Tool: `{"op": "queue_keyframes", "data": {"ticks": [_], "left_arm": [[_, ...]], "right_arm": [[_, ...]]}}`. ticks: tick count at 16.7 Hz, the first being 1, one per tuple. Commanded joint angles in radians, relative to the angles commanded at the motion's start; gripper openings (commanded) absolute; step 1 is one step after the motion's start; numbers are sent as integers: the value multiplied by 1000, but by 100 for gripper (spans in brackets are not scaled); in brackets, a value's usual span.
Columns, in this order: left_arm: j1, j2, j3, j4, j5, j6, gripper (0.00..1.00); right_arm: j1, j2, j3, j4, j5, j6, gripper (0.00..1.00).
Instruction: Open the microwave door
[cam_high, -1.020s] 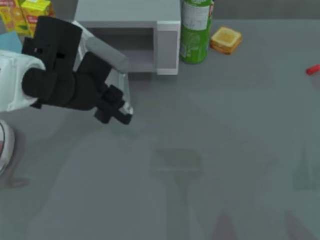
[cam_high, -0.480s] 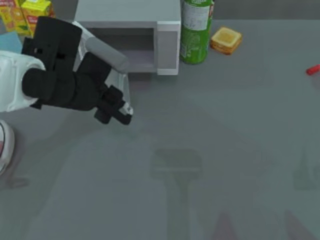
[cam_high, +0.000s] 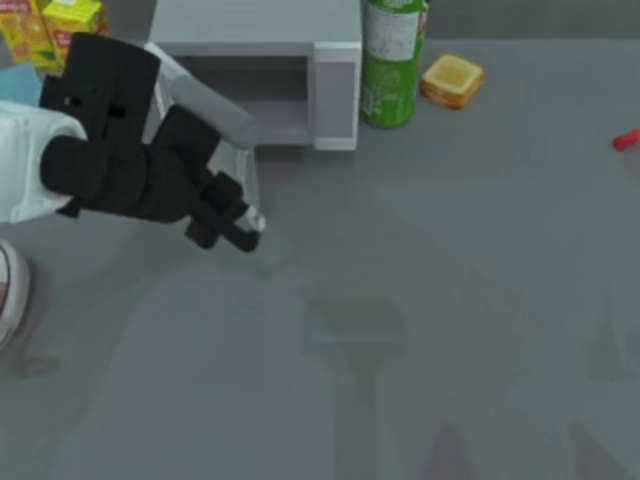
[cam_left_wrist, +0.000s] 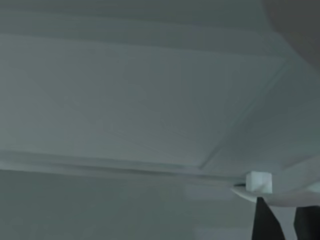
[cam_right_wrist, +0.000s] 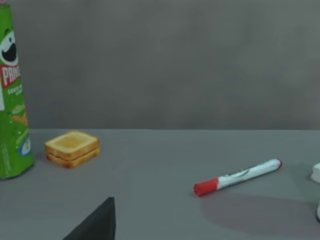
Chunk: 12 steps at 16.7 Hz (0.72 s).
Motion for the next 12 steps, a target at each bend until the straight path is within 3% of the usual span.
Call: {"op": "queue_keyframes", "data": {"ticks": [12], "left_arm": [[19,-5,-2,-11,20,35,0]], "right_arm": [[0,0,0,0,0,0,100]]}}
